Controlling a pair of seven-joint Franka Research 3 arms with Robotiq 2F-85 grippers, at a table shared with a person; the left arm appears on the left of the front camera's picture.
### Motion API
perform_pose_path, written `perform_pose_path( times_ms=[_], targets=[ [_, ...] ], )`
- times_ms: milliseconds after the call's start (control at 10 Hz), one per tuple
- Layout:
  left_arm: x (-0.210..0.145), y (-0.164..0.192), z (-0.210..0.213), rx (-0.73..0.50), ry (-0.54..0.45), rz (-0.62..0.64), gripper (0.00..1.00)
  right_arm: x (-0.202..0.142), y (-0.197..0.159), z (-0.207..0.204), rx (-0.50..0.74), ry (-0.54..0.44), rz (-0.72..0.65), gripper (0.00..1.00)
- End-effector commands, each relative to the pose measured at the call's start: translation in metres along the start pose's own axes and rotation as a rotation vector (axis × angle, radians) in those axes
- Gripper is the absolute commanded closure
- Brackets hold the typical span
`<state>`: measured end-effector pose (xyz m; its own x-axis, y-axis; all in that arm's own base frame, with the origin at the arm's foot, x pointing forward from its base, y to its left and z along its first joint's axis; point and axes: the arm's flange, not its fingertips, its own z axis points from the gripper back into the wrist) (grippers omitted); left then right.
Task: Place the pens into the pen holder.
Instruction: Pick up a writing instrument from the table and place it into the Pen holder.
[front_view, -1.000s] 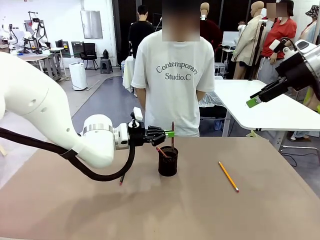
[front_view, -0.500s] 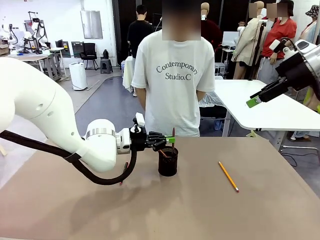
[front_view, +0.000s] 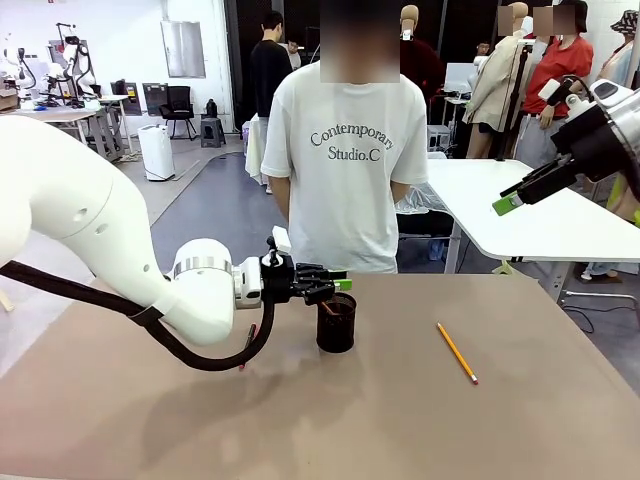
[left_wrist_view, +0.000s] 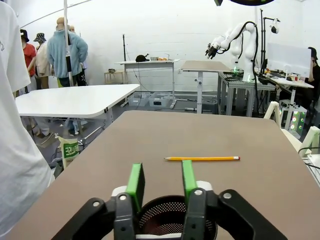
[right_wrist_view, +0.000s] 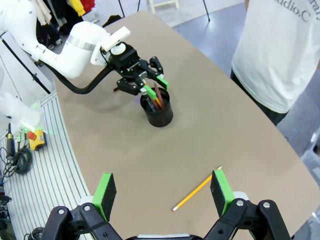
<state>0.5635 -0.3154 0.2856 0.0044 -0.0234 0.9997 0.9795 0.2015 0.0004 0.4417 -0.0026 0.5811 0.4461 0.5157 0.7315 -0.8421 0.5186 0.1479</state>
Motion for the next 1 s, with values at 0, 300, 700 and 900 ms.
perform_pose_path(
  times_ms=[0,300,700,900],
  targets=[
    [0.0059,-0.0010,0.0004,0.026,-0.004,-0.013,0.00,0.0013,0.0001,0.0001,0.003,-0.010,0.004,0.00],
    [0.0063,-0.0014,0.0020,0.018,-0.006,-0.015,0.00,0.0013,0.0001,0.0001,0.003,-0.010,0.004,0.00],
    [0.0088,-0.0059,0.0025,0.033,-0.006,-0.027,0.00,0.0013,0.0001,0.0001,0.003,-0.010,0.004,0.00],
    [0.0069,0.0005,0.0012,0.002,-0.003,-0.010,0.00,0.0013,0.0001,0.0001,0.003,-0.010,0.004,0.00]
  ],
)
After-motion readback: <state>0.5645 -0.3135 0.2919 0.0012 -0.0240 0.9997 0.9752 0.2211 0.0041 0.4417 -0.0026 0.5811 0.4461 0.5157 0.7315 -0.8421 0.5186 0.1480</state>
